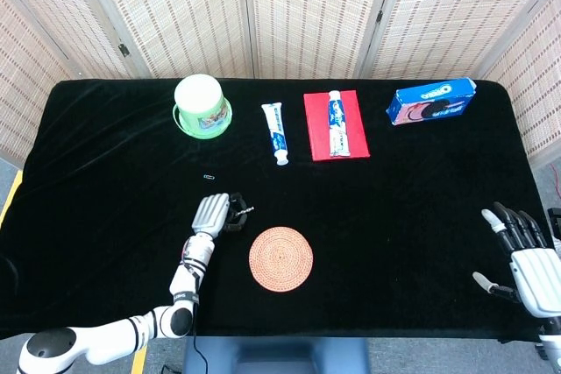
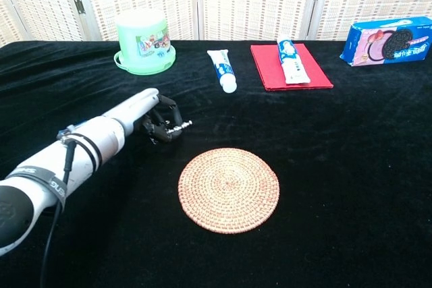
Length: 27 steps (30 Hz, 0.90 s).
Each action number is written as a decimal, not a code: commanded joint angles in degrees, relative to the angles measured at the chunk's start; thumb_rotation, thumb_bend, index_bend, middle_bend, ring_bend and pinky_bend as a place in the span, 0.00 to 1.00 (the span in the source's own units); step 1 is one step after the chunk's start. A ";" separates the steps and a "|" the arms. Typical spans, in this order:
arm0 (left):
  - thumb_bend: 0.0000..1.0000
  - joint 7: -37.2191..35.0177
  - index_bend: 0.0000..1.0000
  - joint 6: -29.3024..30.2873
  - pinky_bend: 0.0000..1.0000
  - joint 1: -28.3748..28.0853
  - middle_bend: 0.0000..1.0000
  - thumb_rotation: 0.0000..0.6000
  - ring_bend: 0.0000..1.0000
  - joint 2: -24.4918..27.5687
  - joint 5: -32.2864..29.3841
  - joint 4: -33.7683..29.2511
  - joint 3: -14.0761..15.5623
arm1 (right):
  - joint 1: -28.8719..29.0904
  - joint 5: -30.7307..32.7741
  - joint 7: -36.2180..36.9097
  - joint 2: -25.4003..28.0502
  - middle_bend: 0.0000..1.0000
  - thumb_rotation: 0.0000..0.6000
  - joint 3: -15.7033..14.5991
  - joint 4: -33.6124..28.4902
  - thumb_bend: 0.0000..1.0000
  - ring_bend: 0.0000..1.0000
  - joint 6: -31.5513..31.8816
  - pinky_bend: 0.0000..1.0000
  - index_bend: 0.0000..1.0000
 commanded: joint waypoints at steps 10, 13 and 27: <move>0.78 -0.48 0.88 1.71 1.00 2.92 1.00 1.00 1.00 5.96 -0.59 -4.75 -0.65 | 0.11 -0.32 -1.28 -0.33 0.00 1.00 0.01 -0.43 0.18 0.00 -0.07 0.00 0.00; 0.78 0.77 0.88 3.45 1.00 3.73 1.00 1.00 1.00 9.03 -0.21 -7.63 -1.08 | 0.06 -0.49 -1.38 -0.36 0.00 1.00 -0.05 -0.45 0.18 0.00 0.05 0.00 0.00; 0.78 4.71 0.88 10.73 1.00 11.35 1.00 1.00 1.00 20.53 -1.58 -19.46 1.82 | 0.50 -2.28 -3.39 -0.99 0.00 1.00 -0.51 -1.04 0.18 0.00 -0.09 0.00 0.00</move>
